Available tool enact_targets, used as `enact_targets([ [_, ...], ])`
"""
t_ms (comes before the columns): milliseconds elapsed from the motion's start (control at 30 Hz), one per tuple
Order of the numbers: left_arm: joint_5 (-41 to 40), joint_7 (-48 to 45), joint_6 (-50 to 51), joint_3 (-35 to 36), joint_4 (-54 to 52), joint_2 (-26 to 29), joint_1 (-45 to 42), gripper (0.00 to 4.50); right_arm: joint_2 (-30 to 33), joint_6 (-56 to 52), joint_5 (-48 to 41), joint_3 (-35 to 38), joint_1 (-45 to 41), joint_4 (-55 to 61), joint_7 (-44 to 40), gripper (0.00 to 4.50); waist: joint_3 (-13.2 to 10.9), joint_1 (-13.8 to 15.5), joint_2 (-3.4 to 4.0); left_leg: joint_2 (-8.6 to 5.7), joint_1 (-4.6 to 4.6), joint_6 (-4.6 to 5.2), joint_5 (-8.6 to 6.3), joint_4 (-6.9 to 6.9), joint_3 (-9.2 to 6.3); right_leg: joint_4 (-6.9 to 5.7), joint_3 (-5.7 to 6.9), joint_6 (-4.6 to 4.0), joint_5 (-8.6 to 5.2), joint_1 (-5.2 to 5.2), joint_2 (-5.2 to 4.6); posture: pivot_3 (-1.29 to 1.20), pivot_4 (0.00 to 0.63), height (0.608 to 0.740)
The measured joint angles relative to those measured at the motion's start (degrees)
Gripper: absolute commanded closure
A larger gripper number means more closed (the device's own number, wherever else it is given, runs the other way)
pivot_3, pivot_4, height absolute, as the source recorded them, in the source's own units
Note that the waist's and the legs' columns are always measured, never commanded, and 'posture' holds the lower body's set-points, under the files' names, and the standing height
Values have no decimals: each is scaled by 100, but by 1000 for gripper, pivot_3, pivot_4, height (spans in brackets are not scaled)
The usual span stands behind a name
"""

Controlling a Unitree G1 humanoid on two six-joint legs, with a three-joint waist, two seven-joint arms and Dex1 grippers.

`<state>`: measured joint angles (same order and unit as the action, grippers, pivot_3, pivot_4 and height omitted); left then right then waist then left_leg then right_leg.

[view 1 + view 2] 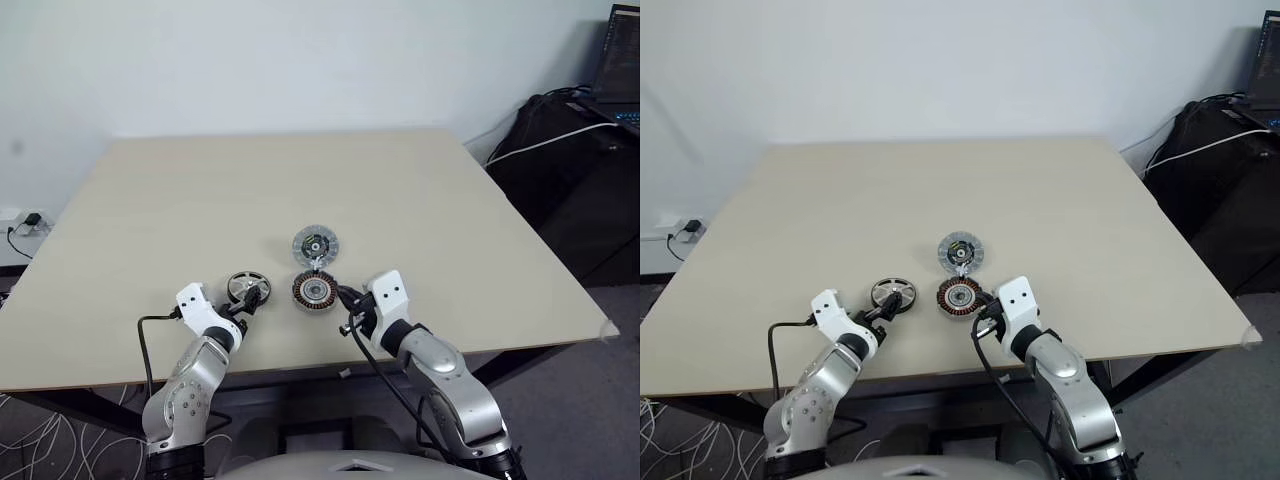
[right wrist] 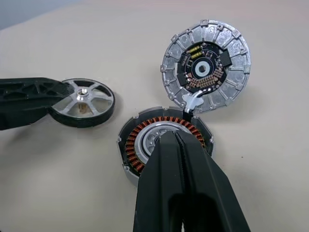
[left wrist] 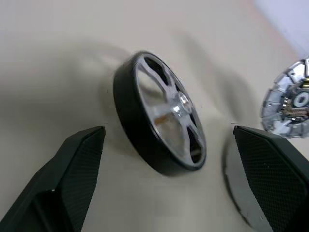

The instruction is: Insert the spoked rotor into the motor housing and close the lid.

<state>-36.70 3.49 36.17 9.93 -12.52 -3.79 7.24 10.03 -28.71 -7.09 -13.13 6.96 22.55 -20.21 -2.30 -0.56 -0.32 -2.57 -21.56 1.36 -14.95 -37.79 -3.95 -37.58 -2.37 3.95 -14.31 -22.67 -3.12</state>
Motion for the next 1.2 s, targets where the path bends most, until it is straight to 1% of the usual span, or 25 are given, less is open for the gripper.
enact_targets([
  [167,-70,-92,7,-78,109,-3,-52,0,5,0,-2,-2,2,3,14,4459,0,0,0,-2,0,0,0,0,0,0,-1,0,0,2,0,0,0,740],
  [333,-336,-92,113,-7,228,-11,-126,0,5,0,-2,-2,10,8,26,4459,0,0,0,-1,0,0,0,0,0,0,-1,0,0,2,0,0,0,740],
  [400,-470,-98,114,53,311,-16,-162,388,5,0,-2,-1,10,9,30,4500,0,1,-1,-1,0,0,0,0,0,0,-1,0,0,1,-1,0,0,740],
  [467,-559,-102,114,92,351,-18,-185,904,6,-1,-2,-1,10,9,40,4500,0,1,-1,-2,0,0,0,0,0,1,-1,0,0,2,-1,0,0,740],
  [733,-926,-86,111,184,354,-22,-199,3585,8,-1,-1,-1,22,9,65,4500,0,3,-1,-2,0,-1,0,0,0,1,-1,0,0,2,-1,0,0,740],
  [767,-961,-78,111,196,354,-23,-199,3904,8,-1,-1,-1,22,9,65,4500,0,3,-1,-2,0,0,0,0,0,1,-1,0,0,3,-1,0,0,740],
  [800,-1034,-76,103,201,354,-24,-207,4129,8,-1,-1,0,22,9,66,4500,1,3,-1,-2,0,0,0,0,0,1,0,0,0,3,-1,0,0,740],
  [1067,-1344,61,90,280,360,-25,-196,4131,11,-2,0,0,22,9,68,4500,2,-2,-2,-1,0,0,0,0,0,1,-1,0,0,2,0,0,0,740],
  [1200,-1538,-115,85,291,344,-24,-122,4131,40,-2,-8,1,31,10,55,4500,1,3,-3,-3,0,-1,0,0,0,4,-1,-1,0,3,-1,0,0,740],
])
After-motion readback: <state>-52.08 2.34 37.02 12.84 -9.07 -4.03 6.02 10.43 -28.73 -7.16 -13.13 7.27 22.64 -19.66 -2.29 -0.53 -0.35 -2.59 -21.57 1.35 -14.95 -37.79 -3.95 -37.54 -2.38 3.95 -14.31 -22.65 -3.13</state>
